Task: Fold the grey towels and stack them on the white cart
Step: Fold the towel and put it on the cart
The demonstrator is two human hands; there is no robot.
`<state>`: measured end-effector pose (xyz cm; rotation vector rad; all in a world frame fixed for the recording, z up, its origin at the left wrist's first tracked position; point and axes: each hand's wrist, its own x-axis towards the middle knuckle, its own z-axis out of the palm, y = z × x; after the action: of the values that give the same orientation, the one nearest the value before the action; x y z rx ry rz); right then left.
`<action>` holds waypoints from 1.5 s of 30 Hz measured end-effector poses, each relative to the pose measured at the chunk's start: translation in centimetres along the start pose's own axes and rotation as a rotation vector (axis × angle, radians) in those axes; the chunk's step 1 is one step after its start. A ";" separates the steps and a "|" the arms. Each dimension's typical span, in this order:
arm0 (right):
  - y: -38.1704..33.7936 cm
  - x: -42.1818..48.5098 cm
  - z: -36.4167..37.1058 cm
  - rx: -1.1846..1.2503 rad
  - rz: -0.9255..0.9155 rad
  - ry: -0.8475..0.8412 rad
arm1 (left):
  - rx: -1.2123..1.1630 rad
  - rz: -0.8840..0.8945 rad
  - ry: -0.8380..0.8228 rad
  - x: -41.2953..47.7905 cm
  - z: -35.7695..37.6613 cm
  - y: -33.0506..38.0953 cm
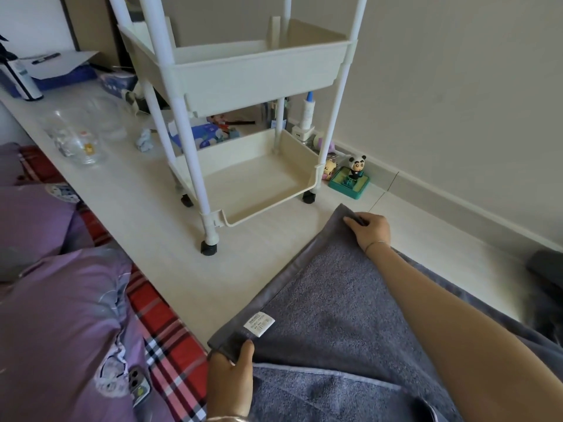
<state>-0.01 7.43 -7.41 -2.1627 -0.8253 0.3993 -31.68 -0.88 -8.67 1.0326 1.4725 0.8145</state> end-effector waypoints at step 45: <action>13.8 -42.6 -13.6 -0.360 0.039 0.225 | 1.092 1.178 -0.609 -4.9 1.5 -2.5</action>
<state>-18.57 -35.51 -8.28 -2.5013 -0.7736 0.0219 -30.58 -6.41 -9.33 2.7933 0.5720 0.2722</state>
